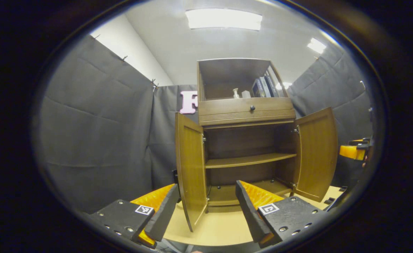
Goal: Open the right door of the double-door shoe cabinet with the right hand, and open the left door with the left hand.
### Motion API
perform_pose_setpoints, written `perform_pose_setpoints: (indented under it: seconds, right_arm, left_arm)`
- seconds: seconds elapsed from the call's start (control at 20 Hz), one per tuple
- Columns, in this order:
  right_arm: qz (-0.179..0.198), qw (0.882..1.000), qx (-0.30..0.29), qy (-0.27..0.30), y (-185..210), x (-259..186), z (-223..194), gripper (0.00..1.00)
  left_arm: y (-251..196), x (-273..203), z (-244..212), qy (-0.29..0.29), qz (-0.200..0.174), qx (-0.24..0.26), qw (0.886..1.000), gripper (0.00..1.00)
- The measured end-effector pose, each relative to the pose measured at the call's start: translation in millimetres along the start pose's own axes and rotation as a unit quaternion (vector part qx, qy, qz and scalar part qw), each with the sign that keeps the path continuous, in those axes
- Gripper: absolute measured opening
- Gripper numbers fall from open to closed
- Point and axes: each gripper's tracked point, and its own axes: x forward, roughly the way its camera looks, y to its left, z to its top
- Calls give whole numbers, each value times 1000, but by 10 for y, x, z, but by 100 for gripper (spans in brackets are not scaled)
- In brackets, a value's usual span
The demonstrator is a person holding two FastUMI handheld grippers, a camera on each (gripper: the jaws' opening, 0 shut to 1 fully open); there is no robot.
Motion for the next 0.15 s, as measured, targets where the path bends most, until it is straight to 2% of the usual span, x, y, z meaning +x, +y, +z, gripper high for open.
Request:
perform_pose_setpoints:
  seconds: [0.05,0.15]
  right_arm:
    - [0,1000,0,0,-1,9,-1,95]
    - [0,1000,1,0,-9,12,-1,93]
  left_arm:
    - [15,6,6,-1,3,2,1000,92]
    - [0,21,-5,1,2,5,1000,92]
